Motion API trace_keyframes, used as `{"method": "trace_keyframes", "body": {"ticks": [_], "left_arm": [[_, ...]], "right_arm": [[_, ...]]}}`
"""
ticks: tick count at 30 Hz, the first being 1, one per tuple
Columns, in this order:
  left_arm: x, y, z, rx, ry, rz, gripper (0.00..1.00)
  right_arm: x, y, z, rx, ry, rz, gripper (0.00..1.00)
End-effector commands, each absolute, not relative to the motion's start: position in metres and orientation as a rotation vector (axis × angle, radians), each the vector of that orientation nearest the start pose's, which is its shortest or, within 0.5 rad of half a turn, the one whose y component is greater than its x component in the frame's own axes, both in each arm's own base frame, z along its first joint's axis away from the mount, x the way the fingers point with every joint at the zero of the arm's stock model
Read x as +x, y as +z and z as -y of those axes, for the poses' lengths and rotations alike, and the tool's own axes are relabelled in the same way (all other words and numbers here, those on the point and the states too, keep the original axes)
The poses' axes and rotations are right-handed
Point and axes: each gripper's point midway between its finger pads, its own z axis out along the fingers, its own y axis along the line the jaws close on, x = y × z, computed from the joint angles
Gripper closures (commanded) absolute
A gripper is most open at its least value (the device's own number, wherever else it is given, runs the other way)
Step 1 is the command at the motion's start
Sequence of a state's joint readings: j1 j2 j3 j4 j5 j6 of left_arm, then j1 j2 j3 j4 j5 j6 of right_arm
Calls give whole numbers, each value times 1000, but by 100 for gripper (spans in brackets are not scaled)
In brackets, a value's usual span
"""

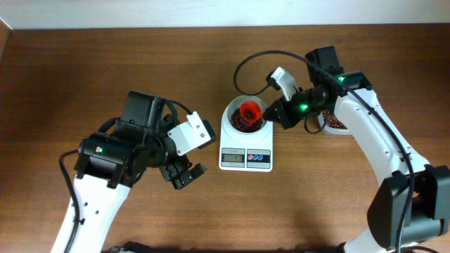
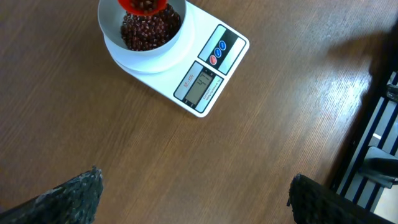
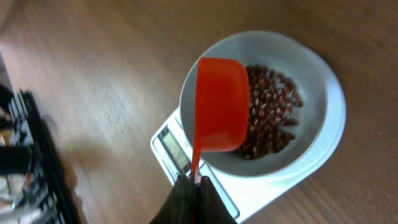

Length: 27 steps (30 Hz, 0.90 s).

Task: Scoop and weigh 50g on scale
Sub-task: 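Tilt the scoop with the right gripper to pour beans into the bowl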

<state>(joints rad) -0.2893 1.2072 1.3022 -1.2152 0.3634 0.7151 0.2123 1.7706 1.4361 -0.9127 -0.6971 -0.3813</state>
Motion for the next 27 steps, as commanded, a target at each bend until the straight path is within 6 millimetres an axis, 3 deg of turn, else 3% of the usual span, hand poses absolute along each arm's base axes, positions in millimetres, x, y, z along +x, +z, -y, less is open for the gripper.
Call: {"method": "trace_keyframes", "body": {"ticks": [1,2,3,5,6,7,9,10,12,14,15,23,24,25,26,27], "left_arm": [[239,238,136,1354,-350,-2210,1],[239,238,136,1354,-350,-2210,1],[239,238,136,1353,-350,-2210,1],[239,238,136,1353,-350,-2210,1],[239,238,136,1354,-350,-2210,1],[239,238,136,1354,-350,-2210,1],[239,238,136,1354,-350,-2210,1],[239,238,136,1354,-350,-2210,1],[239,238,136,1354,-350,-2210,1],[239,238,136,1354,-350,-2210,1],[239,238,136,1354,-350,-2210,1],[239,238,136,1354,-350,-2210,1],[239,238,136,1354,-350,-2210,1],[239,238,136,1354,-350,-2210,1],[239,238,136,1354,-350,-2210,1],[239,238,136,1354,-350,-2210,1]], "right_arm": [[372,155,-179,-908,728,-2475,96],[371,158,-183,-953,750,-2436,96],[379,156,-178,-871,706,-2475,96],[371,161,-187,-952,780,-2416,96],[378,157,-179,-868,715,-2472,96],[370,160,-186,-952,776,-2425,96],[372,159,-184,-916,764,-2447,96],[365,161,-189,-986,809,-2407,96],[379,155,-175,-852,691,-2492,96],[372,162,-187,-952,781,-2411,96],[380,158,-179,-856,716,-2470,96],[375,160,-184,-881,767,-2454,96],[366,162,-189,-970,818,-2411,96],[370,159,-184,-960,767,-2426,96],[385,151,-167,-754,628,-2548,96],[376,156,-175,-849,694,-2500,96]]}}
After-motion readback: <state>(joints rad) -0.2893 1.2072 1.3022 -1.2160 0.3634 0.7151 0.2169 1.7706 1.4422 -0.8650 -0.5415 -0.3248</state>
